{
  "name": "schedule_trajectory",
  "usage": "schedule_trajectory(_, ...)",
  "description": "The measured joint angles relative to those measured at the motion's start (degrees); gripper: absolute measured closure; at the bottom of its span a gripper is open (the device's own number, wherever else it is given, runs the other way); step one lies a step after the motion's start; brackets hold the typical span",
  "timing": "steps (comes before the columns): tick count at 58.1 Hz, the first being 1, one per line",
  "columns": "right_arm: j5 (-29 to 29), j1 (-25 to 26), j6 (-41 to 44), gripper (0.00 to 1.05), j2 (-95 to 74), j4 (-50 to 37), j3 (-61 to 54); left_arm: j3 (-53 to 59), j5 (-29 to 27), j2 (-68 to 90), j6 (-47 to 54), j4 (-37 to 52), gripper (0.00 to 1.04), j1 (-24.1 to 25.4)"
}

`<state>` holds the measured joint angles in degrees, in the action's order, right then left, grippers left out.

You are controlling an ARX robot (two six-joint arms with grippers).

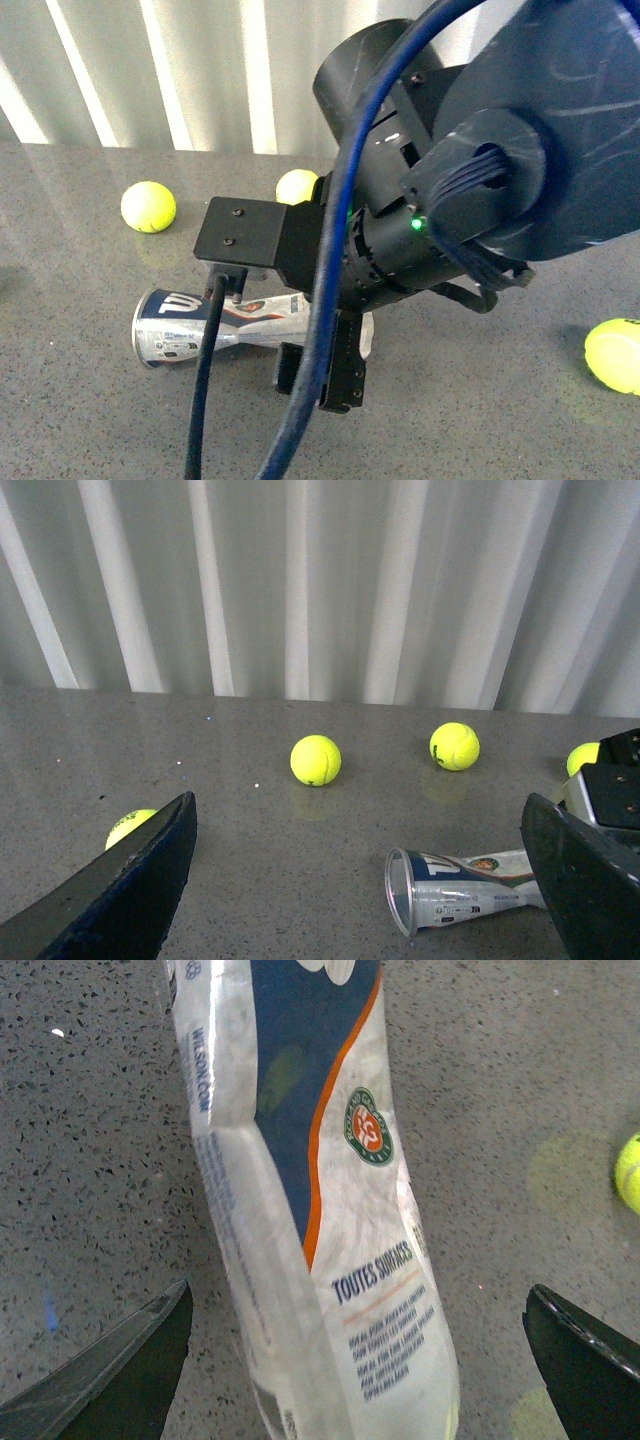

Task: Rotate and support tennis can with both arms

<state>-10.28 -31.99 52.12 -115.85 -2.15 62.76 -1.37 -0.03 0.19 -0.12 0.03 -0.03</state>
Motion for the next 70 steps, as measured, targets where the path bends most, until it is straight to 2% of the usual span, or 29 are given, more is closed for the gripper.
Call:
schedule_trajectory(14,-1.4,4.4,-1.3,0.07,10.2,-5.2,-10.4,0.0,0.0,0.0,0.0,0.0,0.07,0.0)
schedule_trajectory(22,-0.6,9.4,-3.9,0.07,17.2,-12.2,-19.0,0.0,0.0,0.0,0.0,0.0,0.07,0.0)
schedule_trajectory(30,8.7,18.2,-7.3,0.07,23.5,-23.3,-27.3,0.0,0.0,0.0,0.0,0.0,0.07,0.0)
schedule_trajectory(39,21.0,35.6,-12.4,0.07,29.6,-35.3,-37.2,0.0,0.0,0.0,0.0,0.0,0.07,0.0)
schedule_trajectory(43,22.4,42.2,-17.1,0.07,34.2,-37.8,-40.2,0.0,0.0,0.0,0.0,0.0,0.07,0.0)
schedule_trajectory(48,22.6,46.1,-21.8,0.07,40.8,-39.9,-43.8,0.0,0.0,0.0,0.0,0.0,0.07,0.0)
schedule_trajectory(54,23.1,46.9,-26.4,0.07,49.4,-40.3,-47.6,0.0,0.0,0.0,0.0,0.0,0.07,0.0)
schedule_trajectory(55,21.9,47.3,-28.4,0.08,51.6,-40.7,-48.5,0.0,0.0,0.0,0.0,0.0,0.07,0.0)
schedule_trajectory(57,13.4,48.9,-32.9,0.14,54.5,-42.5,-49.9,0.0,0.0,0.0,0.0,0.0,0.07,0.0)
schedule_trajectory(59,8.1,49.4,-36.1,0.19,57.2,-41.9,-50.8,0.0,0.0,0.0,0.0,0.0,0.07,0.0)
schedule_trajectory(60,3.7,49.4,-39.1,0.23,59.1,-41.0,-51.4,0.0,0.0,0.0,0.0,0.0,0.07,0.0)
schedule_trajectory(63,-2.8,48.7,-43.9,0.32,63.9,-37.9,-52.8,0.0,0.0,0.0,0.0,0.0,0.07,0.0)
schedule_trajectory(66,-4.1,47.3,-46.5,0.41,67.5,-36.3,-54.1,0.0,0.0,0.0,0.0,0.0,0.07,0.0)
schedule_trajectory(70,-2.2,45.2,-49.2,0.57,71.7,-34.4,-55.8,0.0,0.0,0.0,0.0,0.0,0.07,0.0)
